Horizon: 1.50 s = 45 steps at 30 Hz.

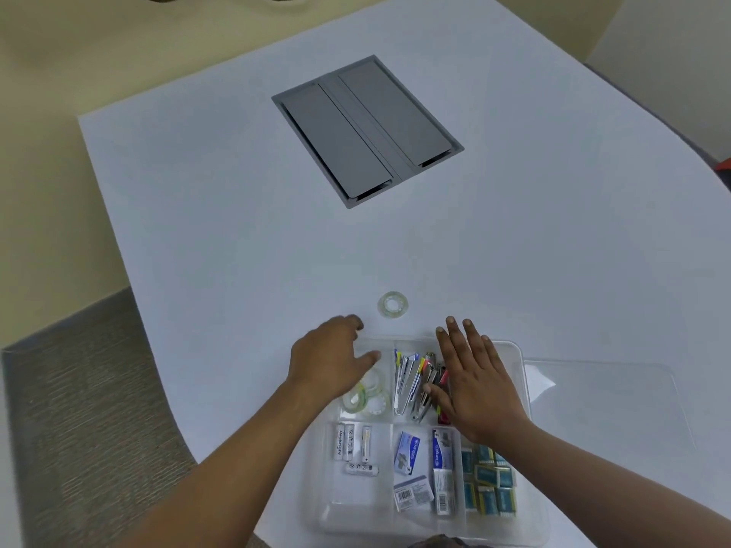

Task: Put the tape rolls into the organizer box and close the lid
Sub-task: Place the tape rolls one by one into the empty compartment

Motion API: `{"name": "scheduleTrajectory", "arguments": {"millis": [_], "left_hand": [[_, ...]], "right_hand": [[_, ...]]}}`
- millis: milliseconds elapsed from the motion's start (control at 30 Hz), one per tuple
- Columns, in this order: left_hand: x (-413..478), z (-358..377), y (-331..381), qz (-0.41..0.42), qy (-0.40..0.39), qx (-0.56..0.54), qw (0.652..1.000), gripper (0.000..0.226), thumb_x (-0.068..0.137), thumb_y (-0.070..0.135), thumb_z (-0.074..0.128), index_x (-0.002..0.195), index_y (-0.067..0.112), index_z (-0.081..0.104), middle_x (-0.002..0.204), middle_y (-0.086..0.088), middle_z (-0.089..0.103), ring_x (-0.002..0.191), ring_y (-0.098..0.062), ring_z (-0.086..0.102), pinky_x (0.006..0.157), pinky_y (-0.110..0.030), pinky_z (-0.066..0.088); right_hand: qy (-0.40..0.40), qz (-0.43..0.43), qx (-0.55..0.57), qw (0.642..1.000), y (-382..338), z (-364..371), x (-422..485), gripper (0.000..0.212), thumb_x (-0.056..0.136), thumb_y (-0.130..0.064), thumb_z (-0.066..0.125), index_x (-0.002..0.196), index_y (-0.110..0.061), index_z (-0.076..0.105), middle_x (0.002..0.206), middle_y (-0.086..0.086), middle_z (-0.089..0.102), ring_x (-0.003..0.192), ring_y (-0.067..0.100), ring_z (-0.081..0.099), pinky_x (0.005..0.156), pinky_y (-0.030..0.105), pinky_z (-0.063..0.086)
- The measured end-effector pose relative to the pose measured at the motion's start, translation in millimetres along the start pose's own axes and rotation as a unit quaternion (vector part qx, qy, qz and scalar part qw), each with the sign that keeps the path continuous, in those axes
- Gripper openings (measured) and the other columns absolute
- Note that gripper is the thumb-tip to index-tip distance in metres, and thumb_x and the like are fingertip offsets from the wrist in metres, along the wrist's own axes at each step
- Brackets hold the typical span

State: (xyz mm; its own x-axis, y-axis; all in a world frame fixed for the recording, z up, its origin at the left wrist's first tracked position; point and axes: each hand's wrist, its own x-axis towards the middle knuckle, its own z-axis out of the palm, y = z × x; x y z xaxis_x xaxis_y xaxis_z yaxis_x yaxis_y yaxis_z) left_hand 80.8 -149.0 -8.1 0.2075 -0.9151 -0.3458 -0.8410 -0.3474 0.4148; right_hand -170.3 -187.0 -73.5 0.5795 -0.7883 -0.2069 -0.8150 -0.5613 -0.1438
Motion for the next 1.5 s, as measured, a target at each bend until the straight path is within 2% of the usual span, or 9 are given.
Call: {"name": "scheduleTrajectory", "arguments": {"millis": [100, 267, 467, 767, 933, 1100, 1200, 1300, 1500], "left_hand": [[25, -5, 13, 0.016, 0.004, -0.010, 1.000, 0.053, 0.080, 0.058, 0.062, 0.123, 0.029, 0.052, 0.116, 0.011, 0.062, 0.103, -0.013, 0.059, 0.073, -0.026, 0.038], [63, 5, 36, 0.057, 0.008, 0.019, 0.998, 0.047, 0.078, 0.048, 0.069, 0.116, 0.024, 0.056, 0.113, 0.002, 0.061, 0.101, -0.021, 0.060, 0.076, -0.031, 0.045], [96, 19, 44, 0.064, -0.061, 0.102, 0.991, 0.061, 0.072, 0.026, 0.078, 0.127, 0.021, 0.051, 0.123, -0.003, 0.054, 0.109, -0.025, 0.057, 0.085, -0.037, 0.049], [105, 35, 32, 0.074, -0.032, 0.140, 0.987, 0.036, 0.077, 0.025, 0.068, 0.111, 0.018, 0.057, 0.113, -0.003, 0.056, 0.097, -0.025, 0.059, 0.071, -0.033, 0.041], [96, 21, 33, 0.053, 0.016, 0.065, 0.996, 0.033, 0.074, 0.029, 0.070, 0.104, 0.021, 0.060, 0.109, -0.002, 0.056, 0.091, -0.023, 0.059, 0.071, -0.030, 0.044], [48, 4, 21, 0.067, 0.113, -0.063, 0.989, 0.029, 0.070, 0.035, 0.074, 0.097, 0.029, 0.064, 0.105, 0.012, 0.054, 0.090, -0.012, 0.058, 0.070, -0.028, 0.046], [6, 11, 3, 0.078, 0.128, -0.075, 0.986, 0.023, 0.070, 0.033, 0.077, 0.091, 0.028, 0.069, 0.110, 0.010, 0.056, 0.099, -0.013, 0.057, 0.082, -0.031, 0.048], [-24, 27, -8, 0.085, 0.126, -0.077, 0.985, 0.022, 0.071, 0.028, 0.078, 0.091, 0.024, 0.072, 0.120, 0.004, 0.058, 0.120, -0.017, 0.052, 0.097, -0.032, 0.038], [-38, 51, -12, 0.075, 0.091, -0.080, 0.990, 0.019, 0.072, 0.021, 0.075, 0.091, 0.021, 0.072, 0.127, 0.003, 0.056, 0.136, -0.018, 0.039, 0.103, -0.031, 0.031]], "right_hand": [[0.003, 0.000, 0.005, 1.000, 1, 1, 0, 0.079, 0.095, -0.066, 0.022, 0.154, -0.018, -0.001, 0.163, 0.005, -0.003, 0.148, 0.023, -0.008, 0.118, 0.044, 0.005], [0.000, -0.002, 0.016, 1.000, 3, -1, -1, 0.079, 0.095, -0.065, 0.023, 0.154, -0.018, 0.000, 0.163, 0.004, -0.002, 0.148, 0.023, -0.007, 0.118, 0.044, 0.007], [0.003, -0.001, 0.025, 1.000, 1, -1, -1, 0.077, 0.096, -0.066, 0.020, 0.154, -0.019, -0.001, 0.163, 0.003, -0.003, 0.148, 0.022, -0.008, 0.117, 0.043, 0.005], [0.007, 0.000, 0.022, 1.000, 3, 4, 1, 0.078, 0.095, -0.065, 0.024, 0.154, -0.019, 0.001, 0.163, 0.002, -0.004, 0.149, 0.022, -0.006, 0.117, 0.043, 0.004], [0.004, -0.001, 0.018, 1.000, 3, 3, 2, 0.078, 0.095, -0.065, 0.024, 0.154, -0.019, 0.001, 0.163, 0.002, -0.004, 0.149, 0.022, -0.006, 0.117, 0.043, 0.004], [0.003, 0.004, 0.027, 1.000, 2, 1, 0, 0.076, 0.096, -0.065, 0.022, 0.154, -0.020, 0.001, 0.163, 0.001, -0.004, 0.148, 0.021, -0.007, 0.117, 0.042, 0.004], [0.004, 0.005, 0.024, 1.000, 1, 0, 0, 0.076, 0.096, -0.065, 0.020, 0.154, -0.020, 0.001, 0.163, 0.001, -0.003, 0.148, 0.021, -0.008, 0.118, 0.043, 0.004], [0.002, 0.006, 0.019, 1.000, 0, -1, 0, 0.077, 0.095, -0.066, 0.017, 0.154, -0.019, 0.001, 0.163, 0.002, -0.005, 0.148, 0.021, -0.010, 0.118, 0.043, 0.003], [-0.006, 0.009, 0.011, 1.000, -1, -3, -1, 0.078, 0.095, -0.067, 0.015, 0.154, -0.020, -0.002, 0.163, 0.002, -0.006, 0.148, 0.021, -0.012, 0.118, 0.043, 0.003]]}}
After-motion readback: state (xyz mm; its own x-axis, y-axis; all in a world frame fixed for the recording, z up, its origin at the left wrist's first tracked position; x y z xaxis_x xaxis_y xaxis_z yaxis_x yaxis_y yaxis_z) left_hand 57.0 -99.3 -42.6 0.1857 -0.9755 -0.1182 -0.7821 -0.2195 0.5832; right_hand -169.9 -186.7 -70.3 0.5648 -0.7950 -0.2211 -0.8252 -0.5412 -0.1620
